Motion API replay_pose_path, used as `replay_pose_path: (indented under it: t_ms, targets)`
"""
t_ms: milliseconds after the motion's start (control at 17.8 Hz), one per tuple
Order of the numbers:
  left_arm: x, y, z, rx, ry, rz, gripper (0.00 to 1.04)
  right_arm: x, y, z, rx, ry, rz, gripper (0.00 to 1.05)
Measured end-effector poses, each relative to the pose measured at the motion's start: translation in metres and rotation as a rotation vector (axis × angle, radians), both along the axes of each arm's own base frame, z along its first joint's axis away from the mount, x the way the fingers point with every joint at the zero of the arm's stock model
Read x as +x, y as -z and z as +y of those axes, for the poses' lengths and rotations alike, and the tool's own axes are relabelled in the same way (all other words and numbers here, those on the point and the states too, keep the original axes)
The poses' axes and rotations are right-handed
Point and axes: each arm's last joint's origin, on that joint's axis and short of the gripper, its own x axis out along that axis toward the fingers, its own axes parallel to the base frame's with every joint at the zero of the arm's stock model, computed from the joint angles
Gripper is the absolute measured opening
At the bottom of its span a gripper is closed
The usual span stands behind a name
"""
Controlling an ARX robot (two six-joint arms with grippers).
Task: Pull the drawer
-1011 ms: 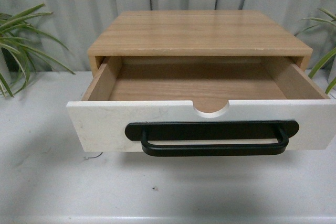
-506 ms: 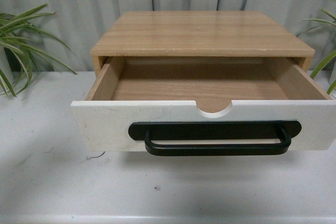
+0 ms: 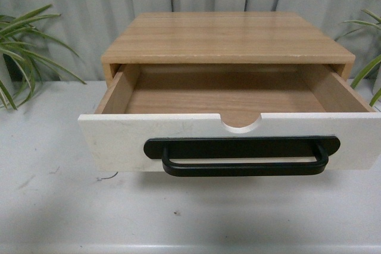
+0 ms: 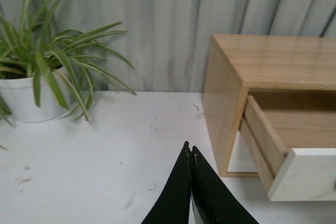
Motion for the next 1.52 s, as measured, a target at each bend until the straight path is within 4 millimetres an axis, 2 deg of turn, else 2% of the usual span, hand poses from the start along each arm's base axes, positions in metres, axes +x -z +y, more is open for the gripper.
replay_pose_path:
  t_ms: [112,281,787,1124,1236,1292,1517]
  targets:
    - [-0.005,0.002,0.002,0.0,-0.023,-0.006,0.02,-0.006,0.001,0.011,0.0,-0.021,-0.012,0.02]
    - [-0.011,0.012,0.001,0.0,-0.021,0.0,0.02,-0.012,0.01,0.01,0.002,0.002,-0.019,0.02]
    - [-0.024,0.01,0.001,0.0,-0.021,-0.015,0.02,-0.027,0.009,0.01,0.002,0.003,-0.026,0.02]
    - [-0.03,0.013,0.001,0.0,-0.022,0.013,0.02,-0.029,0.009,0.01,0.002,0.002,-0.03,0.02]
    - [-0.036,0.01,0.001,0.0,-0.022,-0.025,0.02,-0.037,0.015,0.01,0.002,0.002,0.029,0.02]
    - [-0.036,0.014,0.001,0.0,-0.02,-0.001,0.02,-0.041,0.01,0.01,0.002,0.002,-0.039,0.02]
    - [-0.036,0.013,0.001,0.0,-0.021,-0.006,0.02,-0.041,0.012,0.01,0.002,0.003,-0.019,0.02]
